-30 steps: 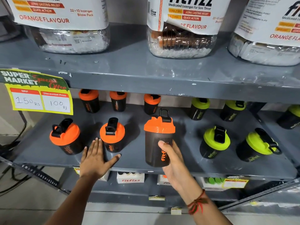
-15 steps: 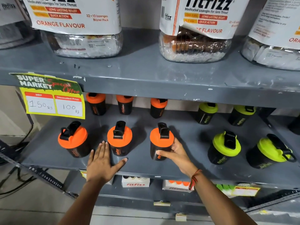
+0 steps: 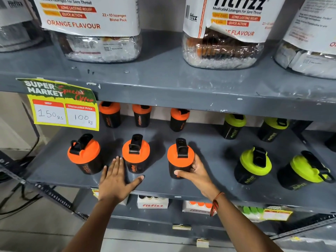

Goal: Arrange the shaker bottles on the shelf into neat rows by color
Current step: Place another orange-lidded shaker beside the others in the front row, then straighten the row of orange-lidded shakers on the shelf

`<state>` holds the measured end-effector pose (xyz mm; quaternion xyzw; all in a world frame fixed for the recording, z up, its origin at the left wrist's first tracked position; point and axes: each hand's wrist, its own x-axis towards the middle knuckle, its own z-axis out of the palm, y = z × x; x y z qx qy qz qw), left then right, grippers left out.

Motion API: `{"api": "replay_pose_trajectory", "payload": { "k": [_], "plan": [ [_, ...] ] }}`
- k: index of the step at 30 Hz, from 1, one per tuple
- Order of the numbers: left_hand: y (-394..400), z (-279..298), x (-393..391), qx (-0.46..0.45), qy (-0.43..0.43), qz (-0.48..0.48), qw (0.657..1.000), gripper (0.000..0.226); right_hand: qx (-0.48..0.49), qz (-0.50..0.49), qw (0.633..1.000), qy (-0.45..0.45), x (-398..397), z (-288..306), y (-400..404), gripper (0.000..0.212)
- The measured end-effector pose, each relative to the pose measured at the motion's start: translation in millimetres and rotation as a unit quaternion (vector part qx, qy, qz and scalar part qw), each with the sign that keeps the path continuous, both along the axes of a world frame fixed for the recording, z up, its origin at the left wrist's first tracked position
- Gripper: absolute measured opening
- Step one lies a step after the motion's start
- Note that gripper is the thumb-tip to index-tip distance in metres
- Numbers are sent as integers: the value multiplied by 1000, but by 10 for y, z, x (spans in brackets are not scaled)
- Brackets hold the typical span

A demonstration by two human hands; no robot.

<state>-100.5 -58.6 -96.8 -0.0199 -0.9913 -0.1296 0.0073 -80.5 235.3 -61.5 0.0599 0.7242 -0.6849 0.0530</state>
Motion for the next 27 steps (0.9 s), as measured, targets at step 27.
{"api": "replay_pose_trajectory", "payload": {
  "k": [27],
  "plan": [
    [326,282,60,356,18,157,921,92,175,18,984,26,-123,-138,-63,69]
  ]
}}
